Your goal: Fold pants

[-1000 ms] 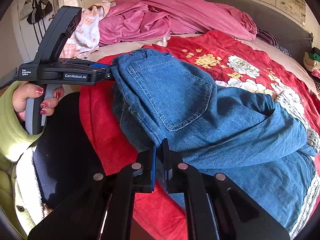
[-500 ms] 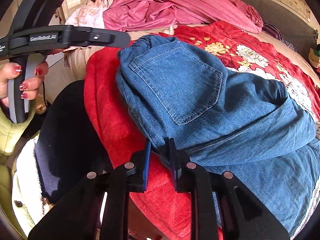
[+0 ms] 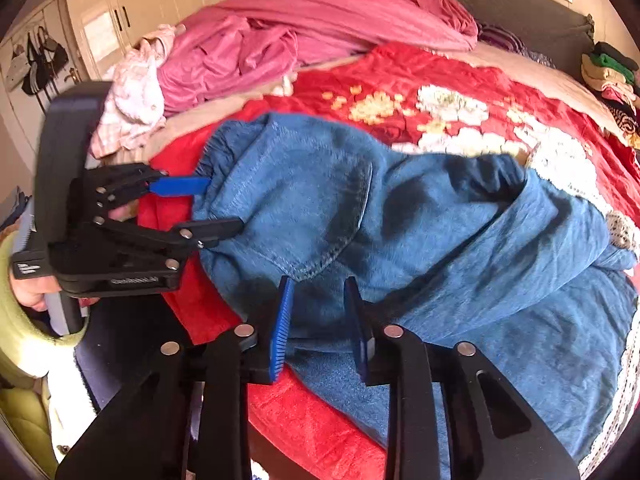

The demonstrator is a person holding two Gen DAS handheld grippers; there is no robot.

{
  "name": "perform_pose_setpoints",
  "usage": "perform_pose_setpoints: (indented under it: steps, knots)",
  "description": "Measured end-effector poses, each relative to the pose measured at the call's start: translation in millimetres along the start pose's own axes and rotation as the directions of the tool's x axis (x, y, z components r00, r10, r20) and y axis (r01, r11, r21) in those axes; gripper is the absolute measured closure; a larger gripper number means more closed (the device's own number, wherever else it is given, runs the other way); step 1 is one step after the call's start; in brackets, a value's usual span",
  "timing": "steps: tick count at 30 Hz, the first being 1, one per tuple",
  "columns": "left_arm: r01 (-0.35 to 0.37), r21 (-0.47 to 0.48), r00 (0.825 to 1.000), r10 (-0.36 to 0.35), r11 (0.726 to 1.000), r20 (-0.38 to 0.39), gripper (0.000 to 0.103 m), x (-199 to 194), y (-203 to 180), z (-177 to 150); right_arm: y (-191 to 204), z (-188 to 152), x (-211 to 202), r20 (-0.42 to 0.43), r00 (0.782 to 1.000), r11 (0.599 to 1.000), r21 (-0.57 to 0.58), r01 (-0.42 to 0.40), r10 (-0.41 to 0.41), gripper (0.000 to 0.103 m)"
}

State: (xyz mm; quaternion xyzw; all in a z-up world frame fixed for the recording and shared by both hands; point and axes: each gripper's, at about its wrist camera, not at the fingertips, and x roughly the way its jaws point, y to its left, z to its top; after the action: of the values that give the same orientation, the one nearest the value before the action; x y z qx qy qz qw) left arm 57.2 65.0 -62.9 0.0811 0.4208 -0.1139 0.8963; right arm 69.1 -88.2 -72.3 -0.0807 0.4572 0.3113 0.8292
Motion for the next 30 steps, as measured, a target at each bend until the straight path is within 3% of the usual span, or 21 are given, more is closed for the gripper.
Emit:
perform_pose_setpoints:
  steps: [4,6,8,10,13,15,23,25,30]
  knots:
    - [0.016,-0.020,1.000,-0.016,1.000,0.009,0.047,-11,0,2,-9,-3,-12,0.043,0.998,0.999,0.032,-0.037,0.035,0.073]
    - [0.072,-0.065,0.996,-0.069,0.995,0.058,0.033,-33,6,8,-22,1,-42,0.139,0.990,0.998,0.045,-0.037,0.030,0.067]
    - [0.095,-0.088,0.989,-0.084,0.992,0.122,0.029,-55,10,17,-43,7,-68,0.205,0.978,0.996,0.085,0.012,-0.029,0.056]
    - [0.095,-0.076,0.983,-0.082,0.993,0.165,0.026,-68,7,29,-70,18,-85,0.230,0.969,0.989,0.135,0.064,-0.094,0.054]
    - [0.147,-0.057,0.975,-0.134,0.988,0.178,0.019,-69,-3,48,-110,31,-96,0.216,0.958,0.966,0.215,0.144,-0.191,0.051]
    - [0.168,-0.039,0.973,-0.159,0.985,0.168,0.011,-63,-16,59,-131,40,-98,0.201,0.955,0.954,0.248,0.167,-0.219,0.048]
    - [0.279,0.040,0.957,-0.281,0.959,0.067,0.010,-17,-83,83,-177,71,-85,0.124,0.952,0.925,0.300,0.233,-0.280,0.036]
    - [0.295,0.026,0.955,-0.296,0.955,0.027,0.010,-2,-94,81,-183,77,-79,0.109,0.956,0.927,0.295,0.232,-0.274,0.032]
    - [0.366,-0.066,0.928,-0.369,0.928,-0.041,0.010,21,-106,68,-194,96,-53,0.069,0.963,0.928,0.294,0.229,-0.260,0.031]
